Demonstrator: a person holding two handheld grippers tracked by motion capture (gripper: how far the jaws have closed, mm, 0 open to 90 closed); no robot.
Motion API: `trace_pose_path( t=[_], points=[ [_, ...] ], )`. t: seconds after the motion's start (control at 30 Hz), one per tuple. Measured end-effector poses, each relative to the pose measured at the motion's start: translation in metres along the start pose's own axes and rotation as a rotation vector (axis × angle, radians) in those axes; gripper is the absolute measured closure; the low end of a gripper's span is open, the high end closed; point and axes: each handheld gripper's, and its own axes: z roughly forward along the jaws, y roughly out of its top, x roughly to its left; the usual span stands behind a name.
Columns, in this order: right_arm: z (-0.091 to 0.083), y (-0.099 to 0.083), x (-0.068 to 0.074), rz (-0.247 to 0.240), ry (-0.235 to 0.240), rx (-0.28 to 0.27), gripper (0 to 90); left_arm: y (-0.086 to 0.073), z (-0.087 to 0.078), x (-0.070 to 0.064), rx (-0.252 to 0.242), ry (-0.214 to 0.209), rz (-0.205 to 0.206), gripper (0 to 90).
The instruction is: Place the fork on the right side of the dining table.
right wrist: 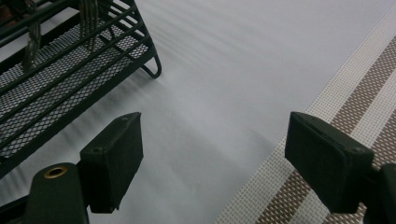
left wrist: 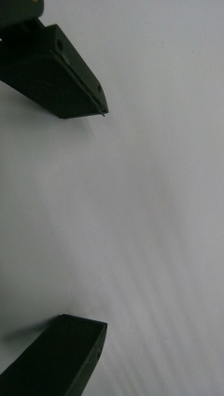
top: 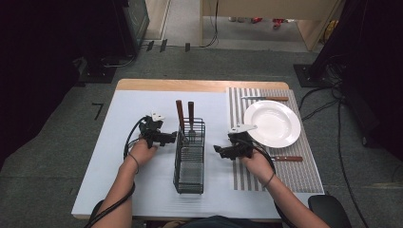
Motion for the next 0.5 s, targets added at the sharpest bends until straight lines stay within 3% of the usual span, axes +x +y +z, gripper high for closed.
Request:
trace_pose_path(
  t=[0.23, 0.5],
  points=[
    [0.0065, -0.0028, 0.0023, -0.009, -0.031, 0.002, 18.0, 0.0000, 0.0000, 0.0000, 0.000, 0.000, 0.000, 0.0],
    [0.0090, -0.0007, 0.0088, -0.017, -0.023, -0.005, 16.9, 0.0000, 0.0000, 0.0000, 0.000, 0.000, 0.000, 0.0]
  ],
)
